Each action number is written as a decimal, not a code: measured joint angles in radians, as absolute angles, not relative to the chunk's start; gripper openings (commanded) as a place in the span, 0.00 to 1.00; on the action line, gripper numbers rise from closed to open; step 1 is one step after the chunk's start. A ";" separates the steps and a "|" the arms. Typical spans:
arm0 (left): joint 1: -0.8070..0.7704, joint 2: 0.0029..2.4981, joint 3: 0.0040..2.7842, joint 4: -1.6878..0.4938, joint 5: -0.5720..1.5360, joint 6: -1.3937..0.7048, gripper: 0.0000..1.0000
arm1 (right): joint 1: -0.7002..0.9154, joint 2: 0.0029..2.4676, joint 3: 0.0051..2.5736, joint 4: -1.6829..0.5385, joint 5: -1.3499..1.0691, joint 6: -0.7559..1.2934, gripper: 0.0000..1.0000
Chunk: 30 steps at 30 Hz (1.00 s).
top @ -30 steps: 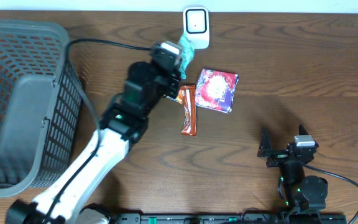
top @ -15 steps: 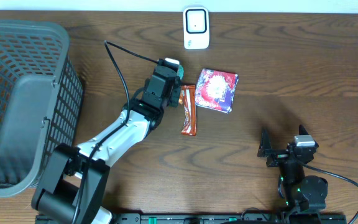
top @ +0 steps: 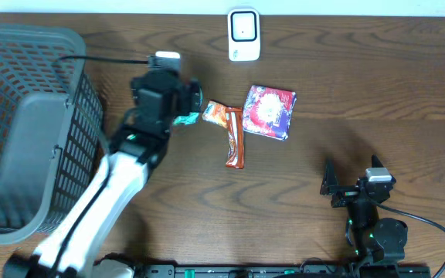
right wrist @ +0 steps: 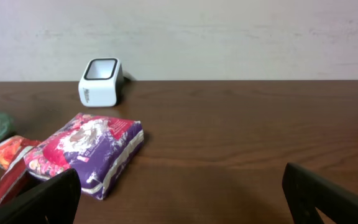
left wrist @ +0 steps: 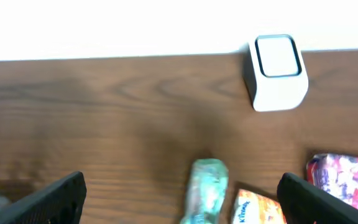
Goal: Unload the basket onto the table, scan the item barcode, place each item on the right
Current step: 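Place the mint-green pack beside the other items with the left gripper, then reach the right gripper to the red-purple pack and grasp it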
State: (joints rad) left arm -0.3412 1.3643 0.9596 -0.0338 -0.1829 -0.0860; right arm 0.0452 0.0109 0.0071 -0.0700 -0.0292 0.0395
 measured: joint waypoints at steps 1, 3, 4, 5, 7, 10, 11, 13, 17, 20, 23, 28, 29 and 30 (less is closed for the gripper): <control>-0.336 1.339 0.960 -0.054 -0.187 -0.086 0.98 | 0.045 0.011 0.007 -0.070 -0.029 0.039 0.99; -0.323 1.290 0.960 -0.134 -0.186 -0.086 0.98 | 0.045 0.011 0.007 -0.070 -0.029 0.039 0.99; -0.319 1.283 0.960 -0.150 -0.186 -0.086 0.98 | 0.045 0.011 0.007 -0.070 -0.029 0.039 0.99; -0.311 1.274 0.962 -0.199 -0.187 -0.086 0.98 | 0.045 0.011 0.007 -0.070 -0.029 0.039 0.99; -0.301 1.267 0.962 -0.297 -0.186 -0.086 0.98 | 0.045 0.011 0.007 -0.070 -0.029 0.039 0.99; -0.295 1.268 0.960 -0.428 -0.178 -0.086 0.98 | 0.045 0.011 0.007 -0.070 -0.029 0.039 0.99; -0.295 1.268 0.960 -0.445 -0.177 -0.086 0.98 | 0.045 0.011 0.007 -0.070 -0.029 0.039 0.99; -0.295 1.268 0.960 -0.467 -0.172 -0.086 0.98 | 0.045 0.011 0.007 -0.070 -0.029 0.039 0.99; -0.295 1.268 0.960 -0.468 -0.167 -0.086 0.98 | 0.045 0.011 0.007 -0.070 -0.029 0.039 0.99; -0.295 1.268 0.960 -0.468 -0.164 -0.086 0.98 | 0.045 0.011 0.007 -0.069 -0.029 0.039 0.99; -0.295 1.268 0.960 -0.468 -0.163 -0.086 0.98 | 0.045 0.011 0.007 -0.013 -0.061 0.080 0.99; -0.295 1.268 0.960 -0.468 -0.163 -0.086 0.98 | 0.045 0.011 0.007 -0.037 -0.474 0.410 0.99; -0.295 1.268 0.960 -0.468 -0.163 -0.086 0.98 | 0.045 0.011 0.007 -0.035 -0.527 0.453 0.99; -0.295 1.268 0.960 -0.468 -0.163 -0.086 0.98 | 0.045 0.011 0.007 -0.023 -0.565 0.488 0.99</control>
